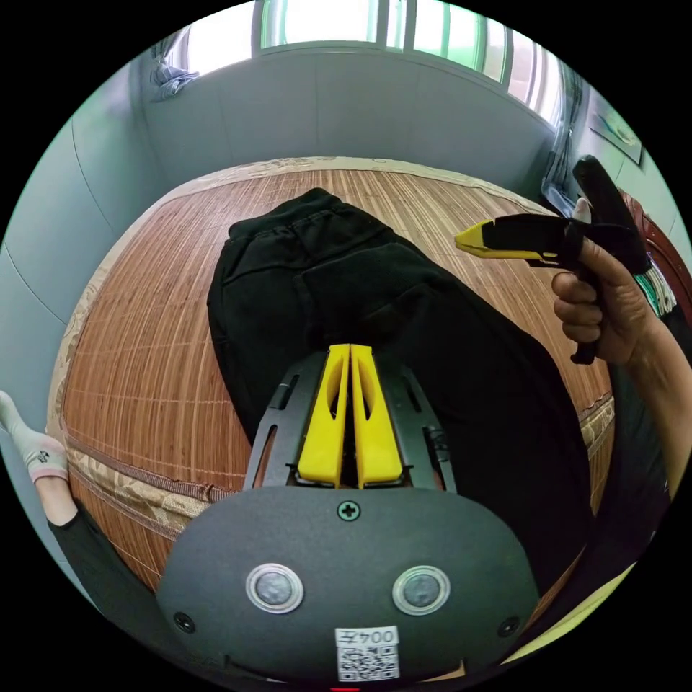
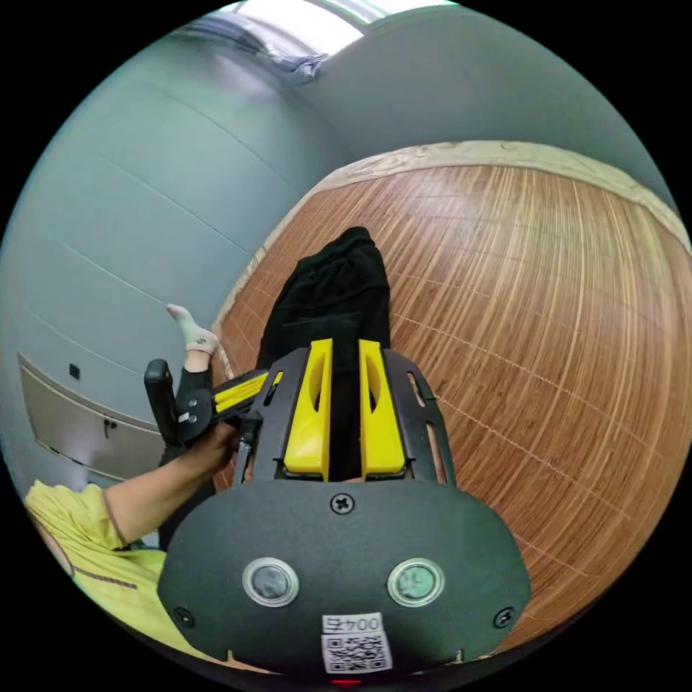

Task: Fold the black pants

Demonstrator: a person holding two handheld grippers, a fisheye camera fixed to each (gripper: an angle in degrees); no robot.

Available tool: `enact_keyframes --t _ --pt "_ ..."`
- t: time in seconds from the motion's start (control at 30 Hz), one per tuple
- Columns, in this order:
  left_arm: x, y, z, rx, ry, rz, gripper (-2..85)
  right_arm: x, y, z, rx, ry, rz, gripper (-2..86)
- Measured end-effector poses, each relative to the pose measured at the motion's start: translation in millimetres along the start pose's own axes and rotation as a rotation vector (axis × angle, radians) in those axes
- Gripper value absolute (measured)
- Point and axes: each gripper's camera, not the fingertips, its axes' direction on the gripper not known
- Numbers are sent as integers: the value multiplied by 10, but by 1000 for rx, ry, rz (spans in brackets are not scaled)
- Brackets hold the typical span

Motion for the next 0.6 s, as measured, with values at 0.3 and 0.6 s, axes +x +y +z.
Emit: enact_keyframes --t 0.3,0.6 --pt "76 -94 107 6 2 0 2 325 -98 306 -148 -65 29 61" --pt "-39 -191 243 8 86 -45 3 764 18 52 -63 138 32 7"
